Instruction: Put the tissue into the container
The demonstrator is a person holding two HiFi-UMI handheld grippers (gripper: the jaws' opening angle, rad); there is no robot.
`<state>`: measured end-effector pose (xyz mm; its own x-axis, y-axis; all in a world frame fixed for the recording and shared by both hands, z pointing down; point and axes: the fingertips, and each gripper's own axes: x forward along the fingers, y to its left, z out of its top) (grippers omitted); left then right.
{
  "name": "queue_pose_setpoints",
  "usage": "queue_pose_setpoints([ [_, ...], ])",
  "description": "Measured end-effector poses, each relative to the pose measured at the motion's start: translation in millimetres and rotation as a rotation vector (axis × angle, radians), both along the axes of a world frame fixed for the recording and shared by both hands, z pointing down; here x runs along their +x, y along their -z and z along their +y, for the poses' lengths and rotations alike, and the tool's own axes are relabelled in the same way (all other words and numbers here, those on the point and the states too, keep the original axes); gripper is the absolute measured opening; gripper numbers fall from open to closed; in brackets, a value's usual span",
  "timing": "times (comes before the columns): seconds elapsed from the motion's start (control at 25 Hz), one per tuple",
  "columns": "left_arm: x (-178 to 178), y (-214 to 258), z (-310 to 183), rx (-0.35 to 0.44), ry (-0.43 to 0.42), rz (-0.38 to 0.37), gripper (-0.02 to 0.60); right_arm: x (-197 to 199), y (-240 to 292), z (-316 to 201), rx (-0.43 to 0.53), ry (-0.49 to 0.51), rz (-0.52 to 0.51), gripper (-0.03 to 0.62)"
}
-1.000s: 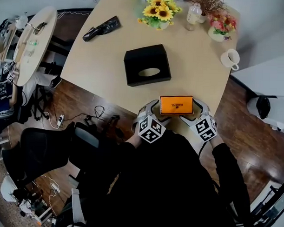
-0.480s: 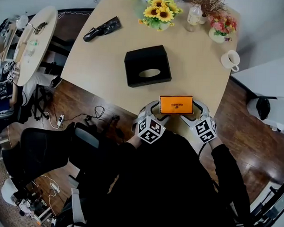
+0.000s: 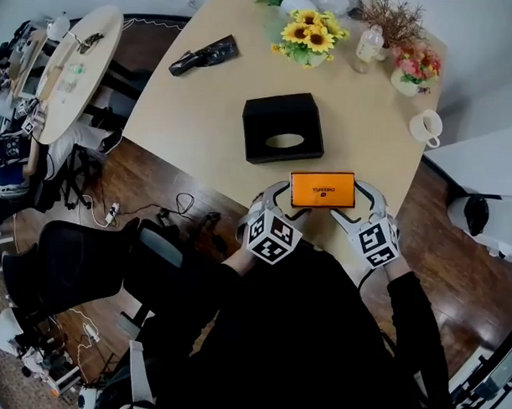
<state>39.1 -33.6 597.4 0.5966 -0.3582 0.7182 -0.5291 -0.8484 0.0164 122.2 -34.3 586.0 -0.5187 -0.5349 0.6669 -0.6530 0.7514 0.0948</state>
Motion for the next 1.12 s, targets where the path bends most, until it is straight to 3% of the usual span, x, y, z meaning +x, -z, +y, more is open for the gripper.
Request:
queue_pose_setpoints([
  [0.28,-31.9,60.5,-37.2,0.097,0.022,-0.030,0.302,-31.7,58.0,-38.5,0.072,0.015,-0.018,0.353],
  [0.52,-60.7,88.4,-77.9,0.124,0.068,-0.040,0.304,-60.7,88.2,-82.4,0.128,0.062,-0.005,0.353],
  [0.8,-88.8,83.1,-123.0,0.115,0.096,-0.077,0.303,-88.4,80.3,-130.2,0.095,0.088,0.001,0.353],
  [1.12,-90.8,46.1,-138.4,0.051,0.090,-0.090,0.302,-90.6,43.6,-145.7,0.031,0.087,0.015,0.353],
])
